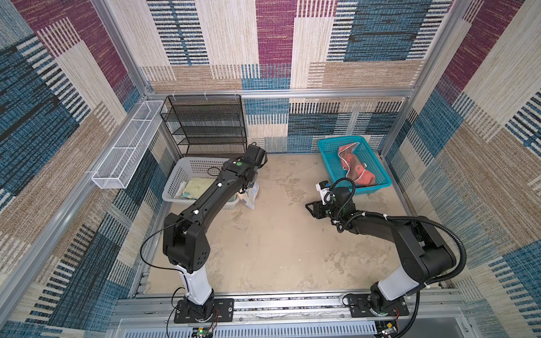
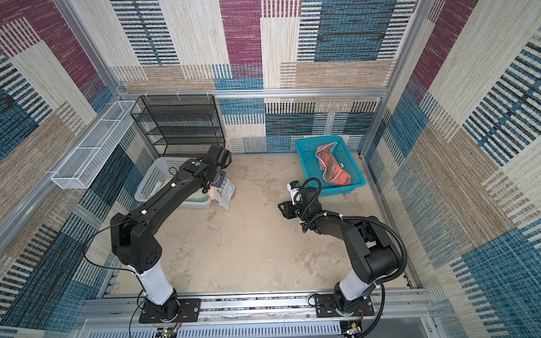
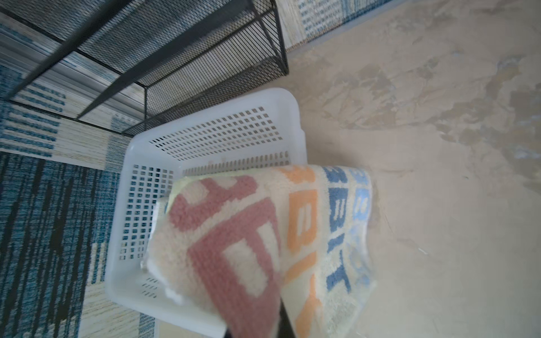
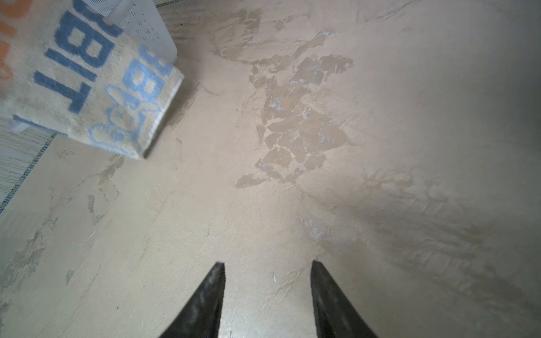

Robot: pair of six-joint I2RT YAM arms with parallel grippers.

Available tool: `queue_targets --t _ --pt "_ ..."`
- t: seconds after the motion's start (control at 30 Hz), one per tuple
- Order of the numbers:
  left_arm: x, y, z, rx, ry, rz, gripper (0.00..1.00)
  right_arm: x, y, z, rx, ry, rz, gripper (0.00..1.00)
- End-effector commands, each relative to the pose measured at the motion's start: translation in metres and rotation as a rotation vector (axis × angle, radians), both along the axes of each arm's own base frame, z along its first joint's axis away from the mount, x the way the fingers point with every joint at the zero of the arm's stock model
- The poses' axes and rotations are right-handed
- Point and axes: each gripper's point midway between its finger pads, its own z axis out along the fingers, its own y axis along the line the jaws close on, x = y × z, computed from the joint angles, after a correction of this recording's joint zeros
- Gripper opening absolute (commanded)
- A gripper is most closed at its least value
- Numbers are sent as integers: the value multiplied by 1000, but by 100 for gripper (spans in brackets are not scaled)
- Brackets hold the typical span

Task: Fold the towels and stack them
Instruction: 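Carry the towel onto the white basket with the left gripper while the right releases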

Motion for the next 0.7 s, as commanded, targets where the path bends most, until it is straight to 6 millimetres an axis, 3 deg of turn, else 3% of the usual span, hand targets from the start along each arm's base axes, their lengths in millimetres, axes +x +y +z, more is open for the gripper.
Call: queue_targets --t 0.0,0.17,0.33,0.53,0.67 --pt "1 18 21 53 -9 -15 0 3 3 5 2 -32 12 50" --pt "5 52 37 102 -7 33 0 3 4 3 6 -23 20 50" --pt "12 92 36 156 4 104 0 3 7 2 14 -13 32 49" --pt "27 127 6 202 50 147 0 3 8 3 18 -6 39 49" --pt "42 139 -17 273 66 144 0 3 8 1 11 3 40 49"
